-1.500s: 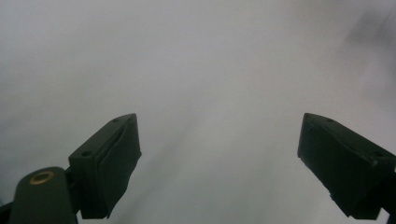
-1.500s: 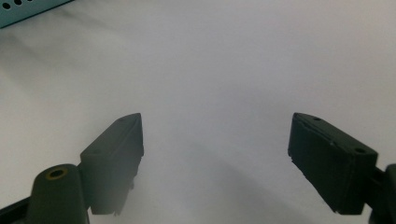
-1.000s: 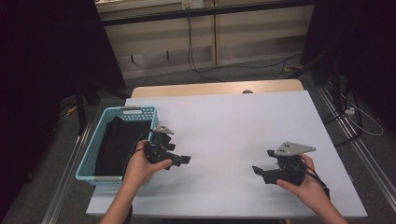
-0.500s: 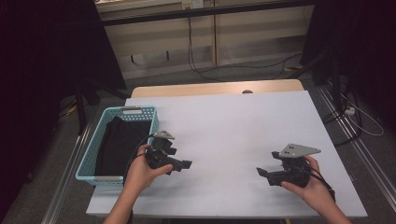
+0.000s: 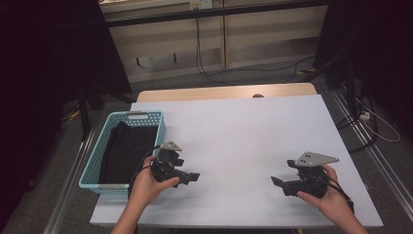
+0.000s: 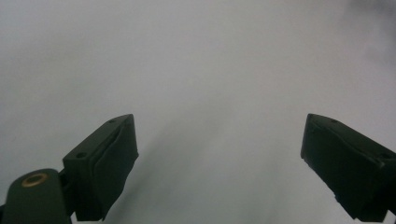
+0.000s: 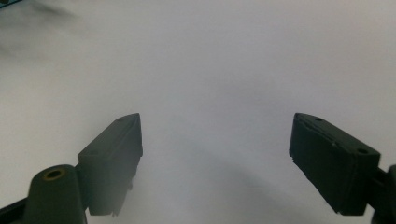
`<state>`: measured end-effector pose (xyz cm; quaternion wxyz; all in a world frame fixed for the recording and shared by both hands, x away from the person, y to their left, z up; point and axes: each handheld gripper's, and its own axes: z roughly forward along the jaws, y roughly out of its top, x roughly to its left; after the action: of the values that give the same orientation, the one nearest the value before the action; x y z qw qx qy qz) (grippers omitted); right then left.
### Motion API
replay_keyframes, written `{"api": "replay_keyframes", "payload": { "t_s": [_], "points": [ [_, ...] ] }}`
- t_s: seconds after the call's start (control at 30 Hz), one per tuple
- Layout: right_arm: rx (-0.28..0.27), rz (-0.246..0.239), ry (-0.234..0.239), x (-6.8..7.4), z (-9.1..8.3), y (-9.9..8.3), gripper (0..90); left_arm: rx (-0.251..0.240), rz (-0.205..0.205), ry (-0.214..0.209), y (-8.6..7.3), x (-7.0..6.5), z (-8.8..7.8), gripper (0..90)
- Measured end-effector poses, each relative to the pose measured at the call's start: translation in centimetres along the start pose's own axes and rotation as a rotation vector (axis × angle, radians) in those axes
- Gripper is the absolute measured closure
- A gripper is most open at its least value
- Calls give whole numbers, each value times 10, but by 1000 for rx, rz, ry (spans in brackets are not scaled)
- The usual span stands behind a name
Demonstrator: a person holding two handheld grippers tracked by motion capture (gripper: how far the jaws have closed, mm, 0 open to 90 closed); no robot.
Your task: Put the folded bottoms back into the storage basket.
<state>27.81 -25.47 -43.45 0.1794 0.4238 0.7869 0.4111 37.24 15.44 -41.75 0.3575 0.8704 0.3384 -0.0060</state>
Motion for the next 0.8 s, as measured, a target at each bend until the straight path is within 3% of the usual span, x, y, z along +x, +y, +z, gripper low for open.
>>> {"api": "replay_keyframes", "payload": {
  "t_s": [0.8],
  "points": [
    [8, 11, -2, -2, -3, -12, 163, -22, 21, 2, -17, -4, -3, 98]
  ]
}}
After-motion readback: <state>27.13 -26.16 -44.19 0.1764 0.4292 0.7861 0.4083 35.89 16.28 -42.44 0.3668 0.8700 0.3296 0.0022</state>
